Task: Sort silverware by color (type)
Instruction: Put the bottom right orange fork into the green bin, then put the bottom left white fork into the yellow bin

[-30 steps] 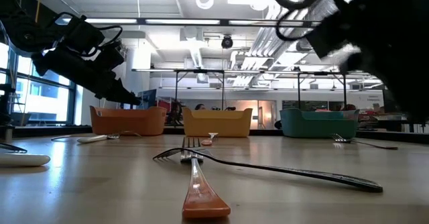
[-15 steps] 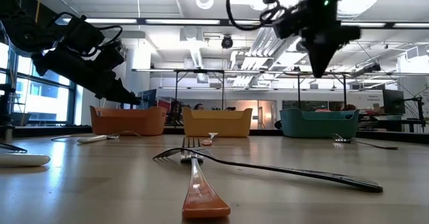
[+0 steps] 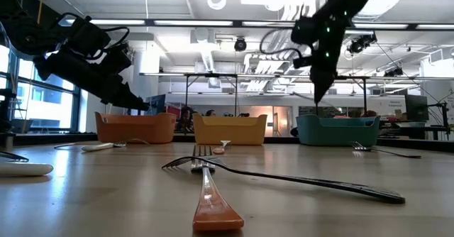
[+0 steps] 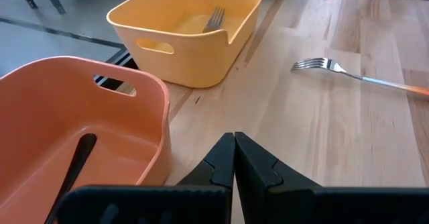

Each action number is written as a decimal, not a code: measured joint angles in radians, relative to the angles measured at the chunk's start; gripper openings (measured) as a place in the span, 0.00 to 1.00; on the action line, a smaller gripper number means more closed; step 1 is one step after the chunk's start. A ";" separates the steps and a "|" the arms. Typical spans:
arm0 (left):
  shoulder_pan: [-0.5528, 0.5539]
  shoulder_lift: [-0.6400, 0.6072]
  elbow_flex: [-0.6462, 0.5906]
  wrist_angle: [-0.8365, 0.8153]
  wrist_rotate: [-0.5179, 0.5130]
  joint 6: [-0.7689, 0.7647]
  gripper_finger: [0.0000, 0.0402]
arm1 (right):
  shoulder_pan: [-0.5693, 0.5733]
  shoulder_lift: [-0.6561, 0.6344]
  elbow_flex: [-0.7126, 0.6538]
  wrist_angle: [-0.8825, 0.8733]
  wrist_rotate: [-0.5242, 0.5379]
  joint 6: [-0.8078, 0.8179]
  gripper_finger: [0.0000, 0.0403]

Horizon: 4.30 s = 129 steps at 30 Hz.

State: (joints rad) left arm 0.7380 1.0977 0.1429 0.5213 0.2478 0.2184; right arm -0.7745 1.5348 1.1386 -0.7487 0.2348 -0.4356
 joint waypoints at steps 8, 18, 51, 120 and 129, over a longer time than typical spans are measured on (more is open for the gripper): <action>0.000 0.000 0.000 0.009 0.000 0.000 0.00 | -0.114 0.096 -0.044 0.025 -0.006 -0.068 0.00; 0.000 0.000 0.000 0.011 0.000 -0.012 0.00 | -0.136 0.188 -0.044 0.068 -0.006 -0.081 0.00; -0.486 0.000 0.348 -0.744 -0.286 -0.088 0.00 | 0.007 -0.164 -0.498 1.155 -0.542 0.174 0.01; -1.353 0.566 0.675 -1.005 -0.168 -0.608 0.08 | 0.233 -0.181 -0.630 1.437 -0.444 0.195 0.02; -1.339 0.572 0.756 -1.180 -0.119 -0.525 0.05 | 0.233 -0.181 -0.630 1.436 -0.444 0.195 0.02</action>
State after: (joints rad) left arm -0.6012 1.6694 0.8991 -0.6583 0.1291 -0.3071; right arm -0.5411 1.3540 0.5091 0.6873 -0.2092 -0.2409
